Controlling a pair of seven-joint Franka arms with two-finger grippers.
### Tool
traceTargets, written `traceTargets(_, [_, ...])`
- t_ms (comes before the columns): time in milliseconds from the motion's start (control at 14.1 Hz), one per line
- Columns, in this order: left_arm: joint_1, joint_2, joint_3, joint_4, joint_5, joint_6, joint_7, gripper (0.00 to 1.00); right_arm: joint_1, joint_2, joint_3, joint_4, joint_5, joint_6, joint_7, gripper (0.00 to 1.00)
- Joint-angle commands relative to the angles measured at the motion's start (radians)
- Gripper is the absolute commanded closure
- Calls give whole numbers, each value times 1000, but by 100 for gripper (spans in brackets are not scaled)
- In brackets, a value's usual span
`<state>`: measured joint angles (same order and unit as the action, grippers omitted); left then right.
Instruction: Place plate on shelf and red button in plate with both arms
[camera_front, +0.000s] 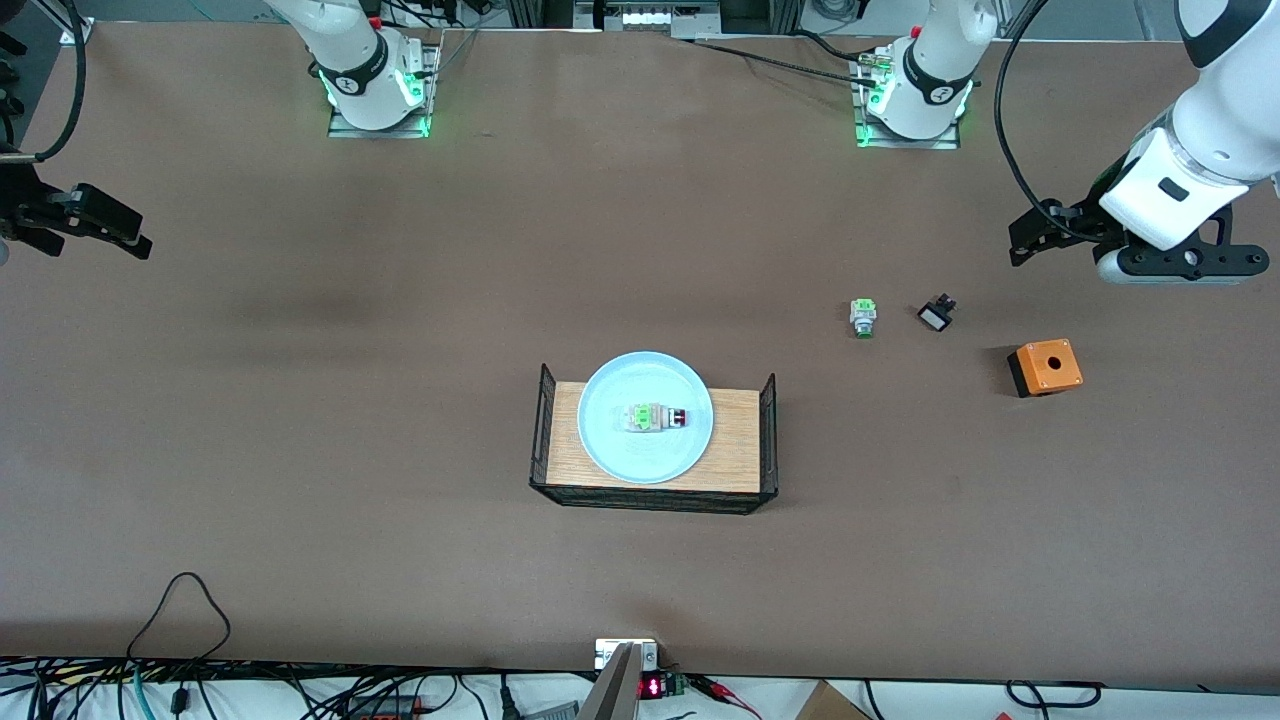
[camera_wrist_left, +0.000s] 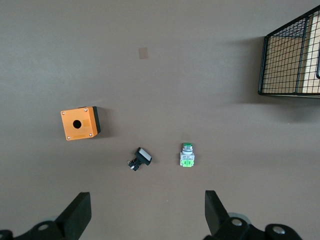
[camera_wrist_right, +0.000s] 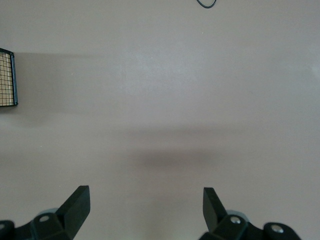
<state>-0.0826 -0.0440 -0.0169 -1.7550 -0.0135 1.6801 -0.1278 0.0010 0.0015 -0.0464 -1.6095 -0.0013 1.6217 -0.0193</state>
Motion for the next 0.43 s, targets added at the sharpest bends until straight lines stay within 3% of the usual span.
traceTargets(0, [-9, 4, 12, 8, -3, 0, 27, 0, 4, -14, 2, 0, 1, -9, -19, 0])
traceTargets(355, [-17, 6, 11, 11, 1, -3, 39, 0, 5, -14, 2, -1, 3, -9, -17, 0])
